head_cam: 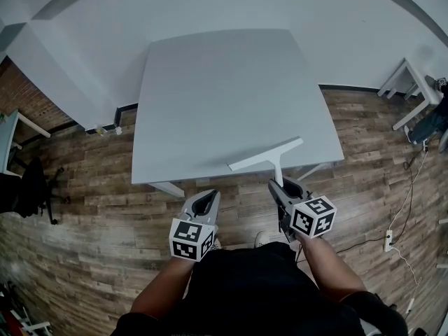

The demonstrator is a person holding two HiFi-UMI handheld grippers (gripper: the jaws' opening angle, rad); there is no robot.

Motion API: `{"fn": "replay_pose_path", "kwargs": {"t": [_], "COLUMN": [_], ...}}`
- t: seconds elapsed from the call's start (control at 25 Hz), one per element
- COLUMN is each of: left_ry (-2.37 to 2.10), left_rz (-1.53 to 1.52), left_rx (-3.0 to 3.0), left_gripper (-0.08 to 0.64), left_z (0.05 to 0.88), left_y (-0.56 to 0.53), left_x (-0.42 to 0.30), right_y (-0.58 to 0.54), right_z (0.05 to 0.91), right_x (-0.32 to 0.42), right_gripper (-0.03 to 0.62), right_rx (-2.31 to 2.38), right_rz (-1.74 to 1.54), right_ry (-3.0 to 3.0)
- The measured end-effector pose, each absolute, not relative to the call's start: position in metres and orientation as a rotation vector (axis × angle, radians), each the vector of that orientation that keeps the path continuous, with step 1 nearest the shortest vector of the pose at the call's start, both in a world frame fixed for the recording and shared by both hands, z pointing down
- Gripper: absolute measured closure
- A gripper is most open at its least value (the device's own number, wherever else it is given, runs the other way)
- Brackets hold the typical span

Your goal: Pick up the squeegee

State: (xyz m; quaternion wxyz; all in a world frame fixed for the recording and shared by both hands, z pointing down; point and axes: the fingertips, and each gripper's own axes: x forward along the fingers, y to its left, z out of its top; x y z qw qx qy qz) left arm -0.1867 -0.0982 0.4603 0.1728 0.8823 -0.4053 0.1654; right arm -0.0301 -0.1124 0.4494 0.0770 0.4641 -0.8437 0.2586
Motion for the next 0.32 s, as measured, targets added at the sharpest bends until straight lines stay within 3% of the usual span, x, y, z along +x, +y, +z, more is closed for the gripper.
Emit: {"fn": "replay_pose_path", "kwargs": {"t": [0.32], "left_ry": [-1.154], "left_rz": [0.462], "left_rx": [2.507], "left_gripper": [0.554], "left_z": [0.4545], "left_y": [-0.0987], "left_x": [-0.1922], "right_y": [-0.1081], "right_z": [0.4468], "right_x": [-0.0303], "right_gripper": [0.499], "right_rx": [1.393], "right_rz": [0.762], "right_ry": [-2.507]}}
